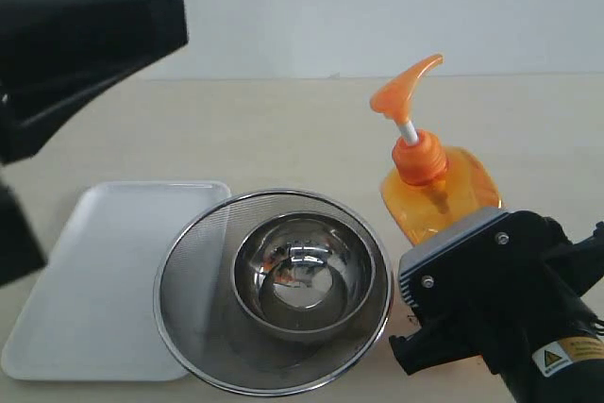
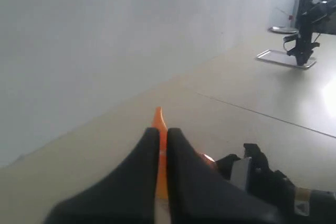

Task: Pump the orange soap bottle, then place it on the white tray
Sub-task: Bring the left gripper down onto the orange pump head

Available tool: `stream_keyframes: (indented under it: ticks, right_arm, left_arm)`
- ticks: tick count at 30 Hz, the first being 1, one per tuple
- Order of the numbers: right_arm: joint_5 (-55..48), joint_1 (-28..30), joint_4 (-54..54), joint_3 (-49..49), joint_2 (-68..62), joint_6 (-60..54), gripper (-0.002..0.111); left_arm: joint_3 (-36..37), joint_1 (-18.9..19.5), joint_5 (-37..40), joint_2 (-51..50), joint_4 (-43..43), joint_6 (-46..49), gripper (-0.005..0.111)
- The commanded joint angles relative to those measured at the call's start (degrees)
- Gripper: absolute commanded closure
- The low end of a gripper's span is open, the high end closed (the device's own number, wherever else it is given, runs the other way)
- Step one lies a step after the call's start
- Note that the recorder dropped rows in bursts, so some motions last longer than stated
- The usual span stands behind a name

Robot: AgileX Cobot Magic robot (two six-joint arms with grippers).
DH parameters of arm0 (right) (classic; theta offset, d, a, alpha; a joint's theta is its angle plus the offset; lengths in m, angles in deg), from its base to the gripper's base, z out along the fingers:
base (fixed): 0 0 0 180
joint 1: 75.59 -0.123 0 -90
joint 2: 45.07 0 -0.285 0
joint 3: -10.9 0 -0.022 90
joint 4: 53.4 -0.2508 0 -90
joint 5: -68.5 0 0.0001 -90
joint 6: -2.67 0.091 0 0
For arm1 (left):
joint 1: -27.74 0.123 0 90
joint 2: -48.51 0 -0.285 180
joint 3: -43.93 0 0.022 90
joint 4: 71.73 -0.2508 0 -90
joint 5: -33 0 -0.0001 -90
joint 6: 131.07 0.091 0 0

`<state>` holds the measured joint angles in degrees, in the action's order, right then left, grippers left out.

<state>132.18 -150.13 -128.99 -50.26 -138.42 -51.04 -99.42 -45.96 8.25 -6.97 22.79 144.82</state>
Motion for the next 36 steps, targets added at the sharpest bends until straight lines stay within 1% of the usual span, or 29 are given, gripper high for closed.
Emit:
stream_keyframes:
  ticks: [1, 5, 7, 9, 12, 15, 16, 18, 20, 21, 22, 23, 24, 25, 26, 27, 28, 31, 33, 36]
  right_arm:
    - [3.6, -0.1, 1.2, -0.1, 0.9, -0.1, 0.108]
    - [3.6, -0.1, 1.2, -0.1, 0.9, -0.1, 0.108]
    - [3.6, -0.1, 1.2, -0.1, 0.9, -0.1, 0.108]
    - [3.6, -0.1, 1.2, -0.1, 0.9, -0.1, 0.108]
    - [3.6, -0.1, 1.2, -0.1, 0.9, -0.1, 0.108]
    - [3.5, -0.1, 1.2, -0.1, 0.9, -0.1, 0.108]
    - [3.5, -0.1, 1.2, -0.1, 0.9, -0.1, 0.108]
    - [3.4, -0.1, 1.2, -0.1, 0.9, -0.1, 0.108]
    - [3.1, -0.1, 1.2, -0.1, 0.9, -0.1, 0.108]
    - [3.0, -0.1, 1.2, -0.1, 0.9, -0.1, 0.108]
    - [3.0, -0.1, 1.2, -0.1, 0.9, 0.0, 0.108]
    - [2.7, -0.1, 1.2, -0.1, 0.9, 0.1, 0.108]
    - [2.4, -0.1, 1.2, -0.1, 0.9, 0.1, 0.108]
    - [2.1, -0.1, 1.2, -0.1, 0.9, 0.1, 0.108]
    - [1.7, -0.1, 1.2, -0.1, 0.9, 0.1, 0.108]
    - [1.6, -0.1, 1.2, -0.1, 0.9, 0.1, 0.108]
    - [1.6, -0.1, 1.3, -0.1, 0.9, 0.1, 0.108]
    - [1.6, -0.1, 1.4, -0.1, 0.9, 0.1, 0.108]
    - [1.6, -0.1, 1.7, -0.1, 0.9, -0.4, 0.108]
    - [1.6, -0.1, 1.7, -0.1, 0.9, -0.6, 0.108]
  left_arm:
    - [-6.0, 5.7, 5.1, -3.7, 5.4, 11.2, 0.102]
    - [-9.1, 11.9, 10.6, -6.3, 5.4, 11.4, 0.102]
    - [-9.8, 15.8, 13.8, -8.1, 5.4, 11.4, 0.102]
    - [-9.3, 19.4, 17.4, -9.8, 5.4, 11.5, 0.102]
    - [-8.0, 24.7, 24.8, -12.5, 5.4, 11.8, 0.102]
    - [-7.8, 29.8, 29.6, -14.7, 5.4, 11.8, 0.102]
    - [-7.8, 32.0, 32.0, -15.4, 5.4, 11.8, 0.102]
    - [-7.8, 37.1, 38.2, -16.7, 5.4, 11.8, 0.102]
    - [-7.8, 42.7, 47.4, -18.2, 5.4, 11.5, 0.102]
    - [-7.9, 44.8, 51.5, -18.9, 4.3, 11.0, 0.102]
    - [-8.6, 47.5, 56.0, -20.1, 0.6, 8.8, 0.102]
    - [-9.9, 50.1, 60.0, -21.4, -4.0, 4.7, 0.102]
    - [-11.1, 52.0, 64.1, -22.7, -7.3, 1.5, 0.102]
    - [-13.3, 54.5, 68.4, -24.8, -11.4, -1.9, 0.102]
    - [-14.9, 55.9, 73.0, -26.3, -13.6, -3.6, 0.102]
    - [-17.0, 57.0, 76.9, -28.1, -14.8, -4.5, 0.102]
    - [-19.0, 57.9, 82.8, -29.8, -15.3, -5.0, 0.102]
    - [-24.6, 57.4, 93.2, -34.1, -17.1, -5.0, 0.102]
    - [-26.7, 55.8, 93.8, -35.4, -19.3, -5.2, 0.102]
    - [-29.4, 51.7, 91.0, -36.9, -24.9, -7.5, 0.102]
